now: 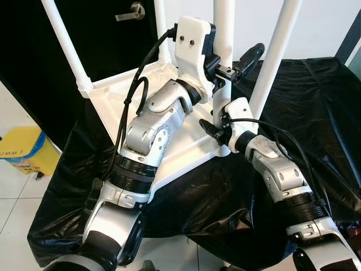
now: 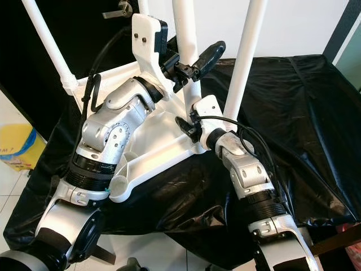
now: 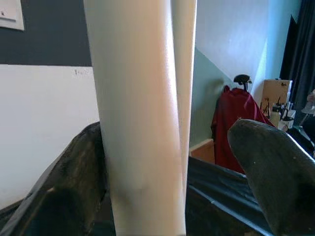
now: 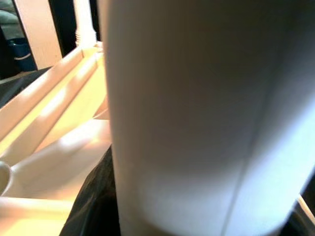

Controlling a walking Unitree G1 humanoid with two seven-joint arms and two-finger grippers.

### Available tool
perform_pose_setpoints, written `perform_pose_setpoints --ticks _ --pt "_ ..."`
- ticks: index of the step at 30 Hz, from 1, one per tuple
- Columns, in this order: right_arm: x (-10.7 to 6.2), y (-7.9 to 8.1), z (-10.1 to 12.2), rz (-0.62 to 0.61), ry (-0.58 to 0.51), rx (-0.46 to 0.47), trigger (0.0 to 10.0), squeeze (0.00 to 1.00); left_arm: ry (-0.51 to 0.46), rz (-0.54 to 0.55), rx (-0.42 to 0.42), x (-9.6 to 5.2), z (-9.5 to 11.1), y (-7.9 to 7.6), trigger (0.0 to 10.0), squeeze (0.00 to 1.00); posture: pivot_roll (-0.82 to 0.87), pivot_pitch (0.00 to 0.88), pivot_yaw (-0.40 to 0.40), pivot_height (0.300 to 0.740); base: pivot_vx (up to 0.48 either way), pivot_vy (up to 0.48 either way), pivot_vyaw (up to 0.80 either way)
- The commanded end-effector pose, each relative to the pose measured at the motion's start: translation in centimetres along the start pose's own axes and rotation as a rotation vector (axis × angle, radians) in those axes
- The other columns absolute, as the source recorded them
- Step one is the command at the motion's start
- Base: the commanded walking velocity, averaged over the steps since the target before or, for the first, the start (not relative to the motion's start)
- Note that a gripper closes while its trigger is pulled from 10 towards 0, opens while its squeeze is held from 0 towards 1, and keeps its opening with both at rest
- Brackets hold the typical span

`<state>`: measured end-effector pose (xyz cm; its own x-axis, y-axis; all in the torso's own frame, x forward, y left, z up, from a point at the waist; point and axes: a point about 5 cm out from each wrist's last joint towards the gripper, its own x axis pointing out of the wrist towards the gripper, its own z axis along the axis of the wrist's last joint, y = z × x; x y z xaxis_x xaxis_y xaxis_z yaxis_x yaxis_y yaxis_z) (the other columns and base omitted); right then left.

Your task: Building children table

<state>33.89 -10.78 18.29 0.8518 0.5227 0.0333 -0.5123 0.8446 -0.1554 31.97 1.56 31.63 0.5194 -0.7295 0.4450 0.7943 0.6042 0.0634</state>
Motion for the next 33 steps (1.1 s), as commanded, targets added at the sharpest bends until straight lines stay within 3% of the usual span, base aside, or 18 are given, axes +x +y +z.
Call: perform_pose_setpoints --ticks 1,4,19,22,26,33 --pt "0.1 -0.3 0.1 -0.03 -0.001 -0.004 10.0 0.0 -0.024 0.046 0.024 -0.2 0.6 1.0 10.0 0.0 -0.1 0.013 0.032 0.74 0.0 0.0 0.0" --pt "0.2 -0.3 0.0 -0.048 0.002 0.01 10.0 0.0 -0.032 0.088 0.023 -0.6 0.7 1.8 10.0 0.0 -0.1 0.014 0.027 0.74 0.0 0.0 0.0" --pt "0.0 -0.8 0.0 -0.165 -0.032 0.05 10.0 0.0 -0.032 0.144 -0.007 -2.5 -0.3 2.4 10.0 0.0 -0.11 0.001 0.019 0.74 0.0 0.0 0.0" --pt "-0.6 -1.2 -0.1 -0.237 -0.068 0.067 10.0 0.0 -0.035 0.214 -0.015 -4.2 -0.9 3.2 10.0 0.0 -0.1 0.0 0.017 0.74 0.0 0.0 0.0" --pt "-0.8 -1.4 -0.1 -0.253 -0.077 0.062 10.0 0.0 -0.028 0.232 -0.008 -4.6 -1.1 3.5 10.0 0.0 -0.1 0.0 0.016 0.74 0.0 0.0 0.0" --pt "-1.8 -1.3 -0.1 -0.312 -0.131 0.055 10.0 0.0 0.039 0.296 0.026 -6.6 -2.5 4.4 10.0 0.0 -0.1 0.012 0.021 0.74 0.0 0.0 0.0"
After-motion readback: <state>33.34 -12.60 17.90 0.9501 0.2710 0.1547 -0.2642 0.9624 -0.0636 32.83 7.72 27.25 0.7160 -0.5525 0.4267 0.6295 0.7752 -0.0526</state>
